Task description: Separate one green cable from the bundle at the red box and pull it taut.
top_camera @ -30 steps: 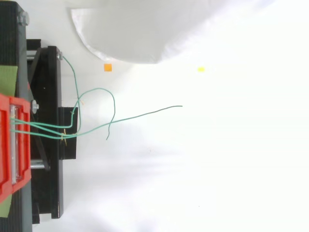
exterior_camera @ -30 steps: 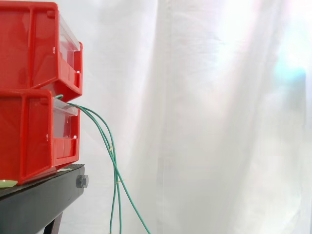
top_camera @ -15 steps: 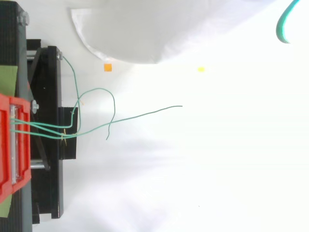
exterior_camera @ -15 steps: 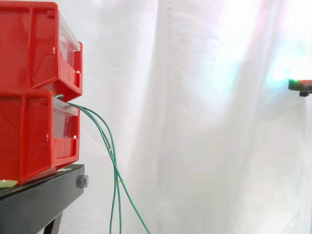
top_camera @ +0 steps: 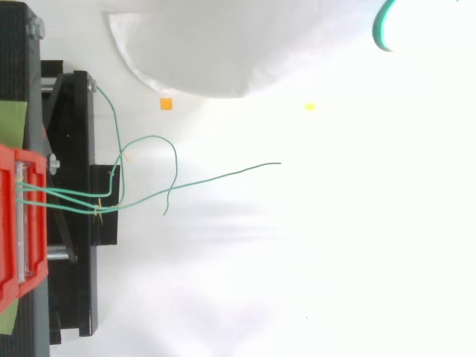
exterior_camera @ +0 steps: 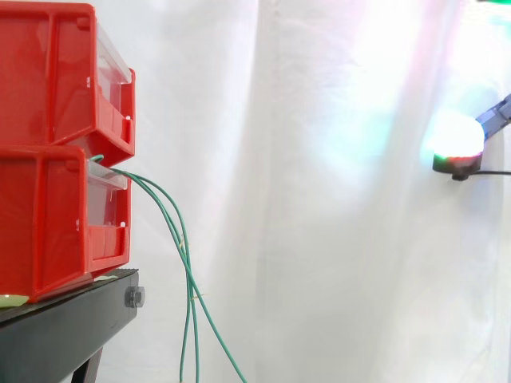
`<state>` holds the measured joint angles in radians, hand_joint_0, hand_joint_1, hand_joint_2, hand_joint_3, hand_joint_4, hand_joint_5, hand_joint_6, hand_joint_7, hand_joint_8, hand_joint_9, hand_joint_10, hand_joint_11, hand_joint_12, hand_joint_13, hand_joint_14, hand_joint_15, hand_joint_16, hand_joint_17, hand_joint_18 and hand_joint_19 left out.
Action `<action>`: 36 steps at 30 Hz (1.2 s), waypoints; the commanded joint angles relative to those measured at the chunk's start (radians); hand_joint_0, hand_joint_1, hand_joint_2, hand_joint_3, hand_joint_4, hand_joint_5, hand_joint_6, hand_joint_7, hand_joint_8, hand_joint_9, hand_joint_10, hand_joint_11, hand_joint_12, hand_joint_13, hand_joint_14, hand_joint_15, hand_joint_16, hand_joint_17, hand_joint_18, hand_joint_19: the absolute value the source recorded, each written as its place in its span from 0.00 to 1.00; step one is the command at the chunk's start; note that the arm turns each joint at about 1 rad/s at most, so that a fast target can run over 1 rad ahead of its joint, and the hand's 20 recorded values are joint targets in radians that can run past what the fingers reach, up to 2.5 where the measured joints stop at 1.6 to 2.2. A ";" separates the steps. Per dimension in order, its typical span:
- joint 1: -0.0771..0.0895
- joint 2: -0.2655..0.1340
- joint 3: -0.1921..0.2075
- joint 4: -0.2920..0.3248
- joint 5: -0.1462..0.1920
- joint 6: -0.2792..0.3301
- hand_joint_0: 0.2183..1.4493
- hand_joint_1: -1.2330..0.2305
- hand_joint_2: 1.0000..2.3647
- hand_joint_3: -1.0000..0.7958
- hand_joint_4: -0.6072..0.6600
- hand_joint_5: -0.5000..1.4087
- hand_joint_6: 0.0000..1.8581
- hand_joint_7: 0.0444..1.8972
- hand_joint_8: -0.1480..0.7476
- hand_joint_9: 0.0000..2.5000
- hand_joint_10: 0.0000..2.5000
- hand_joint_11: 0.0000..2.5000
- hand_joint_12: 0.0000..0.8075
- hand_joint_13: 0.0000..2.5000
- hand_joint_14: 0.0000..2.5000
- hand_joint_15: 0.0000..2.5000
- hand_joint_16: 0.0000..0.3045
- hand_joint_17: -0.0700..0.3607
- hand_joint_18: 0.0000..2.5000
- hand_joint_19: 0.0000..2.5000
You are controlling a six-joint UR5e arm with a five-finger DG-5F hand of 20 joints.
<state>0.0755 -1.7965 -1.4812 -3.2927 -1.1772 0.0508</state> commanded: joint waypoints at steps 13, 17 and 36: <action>-0.022 -0.103 0.002 0.214 -0.047 -0.022 0.16 0.48 0.00 0.28 0.69 0.16 0.27 0.39 0.56 0.49 0.01 0.45 0.53 0.47 0.01 0.38 0.30 0.65 0.52 0.33; -0.022 -0.165 0.068 0.216 -0.056 -0.040 0.16 0.48 0.00 0.28 0.68 0.16 0.27 0.39 0.56 0.49 0.01 0.45 0.54 0.47 0.01 0.39 0.30 0.64 0.52 0.33; 0.020 -0.193 0.102 0.234 -0.013 -0.381 0.17 0.47 0.00 0.28 0.68 0.16 0.27 0.39 0.55 0.49 0.01 0.46 0.52 0.47 0.01 0.39 0.29 0.62 0.51 0.33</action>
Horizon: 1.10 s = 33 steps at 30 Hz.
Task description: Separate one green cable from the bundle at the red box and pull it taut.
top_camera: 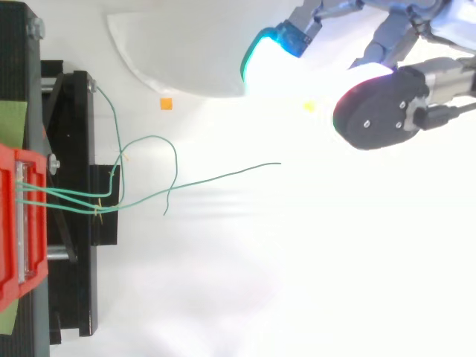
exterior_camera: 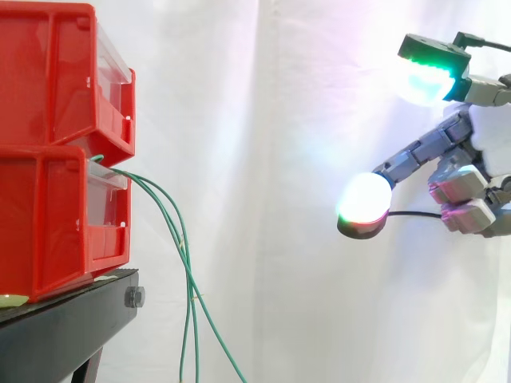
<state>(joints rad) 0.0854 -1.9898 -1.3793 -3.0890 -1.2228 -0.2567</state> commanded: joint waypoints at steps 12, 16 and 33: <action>0.024 -0.116 0.097 0.109 0.091 -0.102 0.17 0.47 0.00 0.28 0.68 0.16 0.27 0.39 0.55 0.49 0.01 0.45 0.53 0.47 0.01 0.39 0.29 0.62 0.51 0.33; 0.024 -0.192 0.186 0.061 0.049 -0.053 0.17 0.47 0.00 0.28 0.68 0.16 0.27 0.39 0.56 0.49 0.01 0.45 0.53 0.47 0.01 0.39 0.29 0.62 0.51 0.33; 0.067 -0.242 0.192 0.155 0.052 -0.001 0.17 0.47 0.00 0.28 0.68 0.16 0.27 0.39 0.55 0.49 0.01 0.45 0.52 0.47 0.01 0.39 0.29 0.62 0.50 0.33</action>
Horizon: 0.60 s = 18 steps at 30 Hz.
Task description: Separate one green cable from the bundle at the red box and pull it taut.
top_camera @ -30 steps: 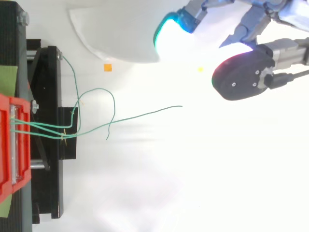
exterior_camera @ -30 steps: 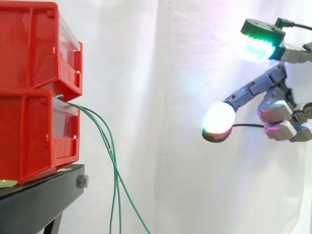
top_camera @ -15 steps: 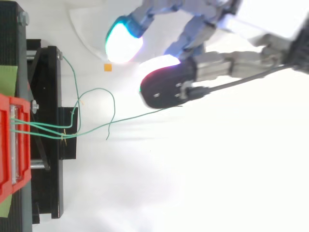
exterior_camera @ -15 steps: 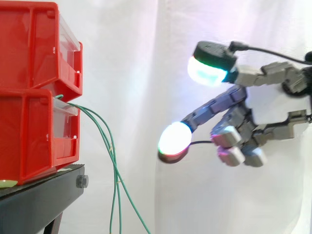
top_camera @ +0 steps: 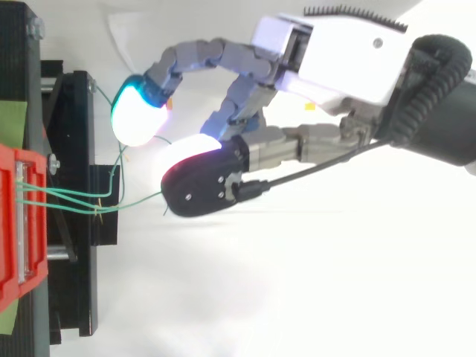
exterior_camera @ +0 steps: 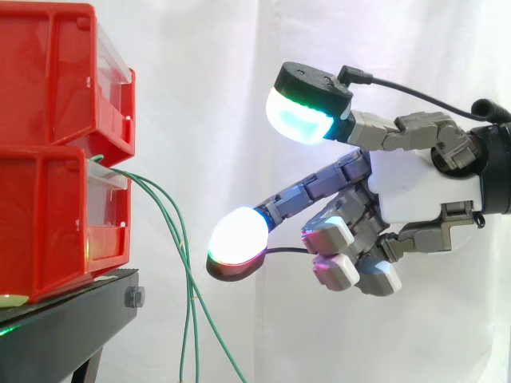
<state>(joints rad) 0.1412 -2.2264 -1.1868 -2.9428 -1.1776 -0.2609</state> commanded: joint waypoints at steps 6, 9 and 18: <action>0.035 -0.006 0.000 0.021 0.050 0.002 0.17 0.47 0.00 0.28 0.68 0.16 0.27 0.39 0.55 0.49 0.01 0.45 0.52 0.47 0.01 0.38 0.29 0.62 0.50 0.33; 0.040 -0.006 0.001 0.024 0.062 -0.001 0.17 0.47 0.00 0.28 0.68 0.16 0.27 0.39 0.55 0.49 0.01 0.45 0.52 0.47 0.01 0.39 0.29 0.62 0.50 0.33; 0.060 -0.029 0.001 0.080 0.127 -0.032 0.17 0.47 0.00 0.28 0.68 0.16 0.27 0.39 0.55 0.49 0.01 0.46 0.52 0.47 0.01 0.38 0.29 0.62 0.50 0.33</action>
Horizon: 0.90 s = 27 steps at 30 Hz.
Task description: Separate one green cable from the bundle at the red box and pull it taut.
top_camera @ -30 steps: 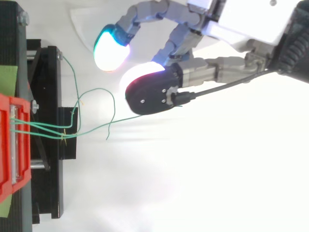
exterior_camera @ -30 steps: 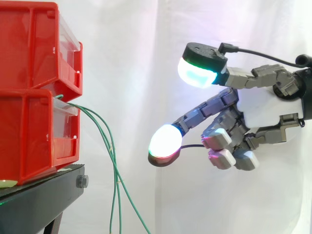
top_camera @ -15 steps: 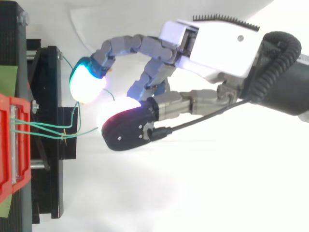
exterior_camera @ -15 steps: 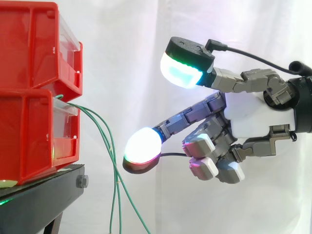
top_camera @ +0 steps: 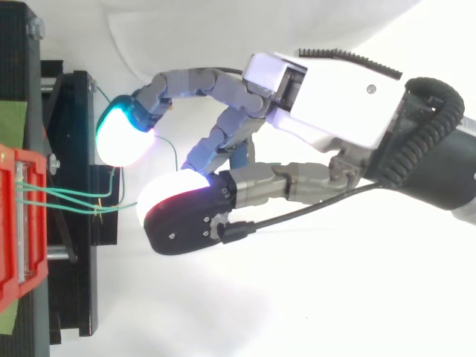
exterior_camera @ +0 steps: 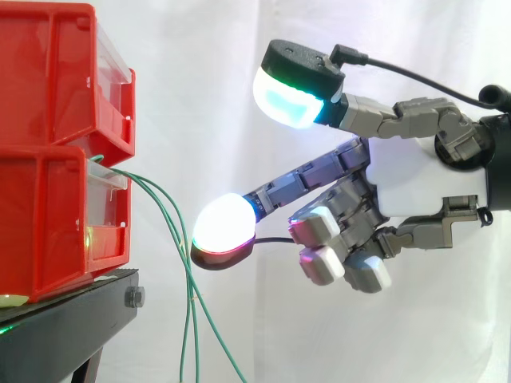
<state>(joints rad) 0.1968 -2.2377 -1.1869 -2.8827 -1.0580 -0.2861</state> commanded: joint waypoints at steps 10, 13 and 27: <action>0.004 -0.053 0.006 0.074 -0.037 -0.042 0.17 0.47 0.00 0.28 0.68 0.16 0.27 0.39 0.55 0.49 0.01 0.45 0.52 0.47 0.01 0.39 0.29 0.62 0.50 0.33; 0.006 -0.053 0.006 0.085 -0.037 -0.054 0.17 0.47 0.00 0.28 0.68 0.16 0.27 0.39 0.55 0.49 0.01 0.45 0.52 0.47 0.01 0.39 0.29 0.62 0.50 0.33; 0.030 -0.053 0.006 0.135 0.015 -0.068 0.17 0.47 0.00 0.28 0.68 0.16 0.27 0.39 0.55 0.49 0.01 0.45 0.52 0.47 0.01 0.39 0.29 0.62 0.50 0.33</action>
<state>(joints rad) 0.2212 -2.2901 -1.1808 -2.7516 -1.0534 -0.3551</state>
